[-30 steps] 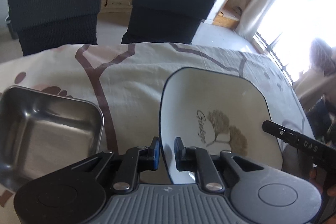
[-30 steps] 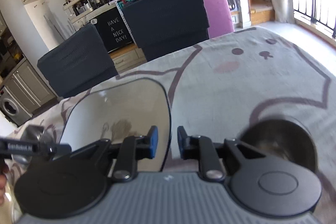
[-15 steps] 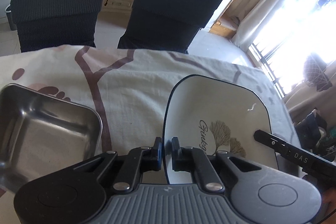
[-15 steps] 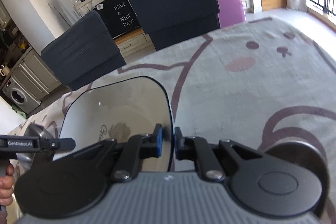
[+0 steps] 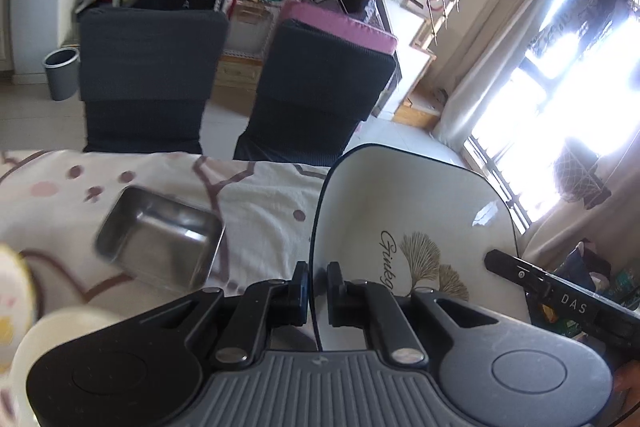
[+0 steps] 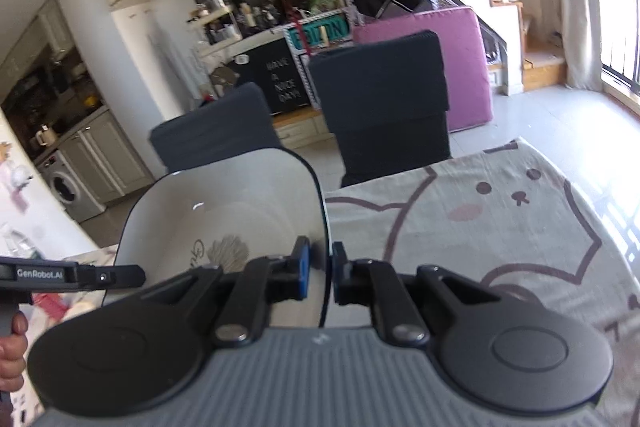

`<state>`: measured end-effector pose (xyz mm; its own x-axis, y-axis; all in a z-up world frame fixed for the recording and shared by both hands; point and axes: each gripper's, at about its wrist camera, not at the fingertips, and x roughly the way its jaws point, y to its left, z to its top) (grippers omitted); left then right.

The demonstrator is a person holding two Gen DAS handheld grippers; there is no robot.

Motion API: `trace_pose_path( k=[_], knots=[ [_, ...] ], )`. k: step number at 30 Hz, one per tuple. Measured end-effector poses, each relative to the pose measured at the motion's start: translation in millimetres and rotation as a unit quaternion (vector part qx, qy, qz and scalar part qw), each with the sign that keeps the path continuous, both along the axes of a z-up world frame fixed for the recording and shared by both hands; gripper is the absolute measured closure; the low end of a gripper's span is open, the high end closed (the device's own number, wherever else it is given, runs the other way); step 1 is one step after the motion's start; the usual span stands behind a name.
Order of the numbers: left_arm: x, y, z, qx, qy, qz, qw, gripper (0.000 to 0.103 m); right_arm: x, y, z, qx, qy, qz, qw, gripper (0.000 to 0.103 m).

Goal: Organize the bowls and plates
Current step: 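Carry the white plate with both tools toward the cream bowl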

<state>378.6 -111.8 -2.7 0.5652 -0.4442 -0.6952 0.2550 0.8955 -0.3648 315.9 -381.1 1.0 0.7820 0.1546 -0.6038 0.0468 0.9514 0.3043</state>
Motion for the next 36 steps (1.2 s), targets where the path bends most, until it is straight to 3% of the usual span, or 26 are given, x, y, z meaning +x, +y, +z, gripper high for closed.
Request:
trace_pose_path(
  k=[6,11,16,25,30,36],
  knots=[
    [-77,26,12,-0.003,-0.009,0.007,0.9999,0.094,-55,22,23,-0.002,0.001,0.015,1.000,0.089],
    [-126,48,-16,-0.013,0.031,0.027,0.9991,0.094,-86,40,9,-0.002,0.033,0.023,0.999,0.089],
    [-151,60,-60,-0.010,0.095,0.039,0.9947,0.094,-101,57,-27,-0.011,0.098,0.039,0.994,0.089],
    [-161,61,-131,0.022,0.209,0.025,0.9773,0.094,-99,65,-112,-0.017,0.253,0.050,0.966,0.086],
    [-149,60,-149,0.026,0.238,0.036,0.9702,0.094,-93,76,-138,-0.011,0.291,0.047,0.956,0.086],
    [-133,52,-157,0.033,0.233,0.036,0.9712,0.094,-79,77,-155,-0.023,0.298,0.036,0.953,0.086]
  ],
)
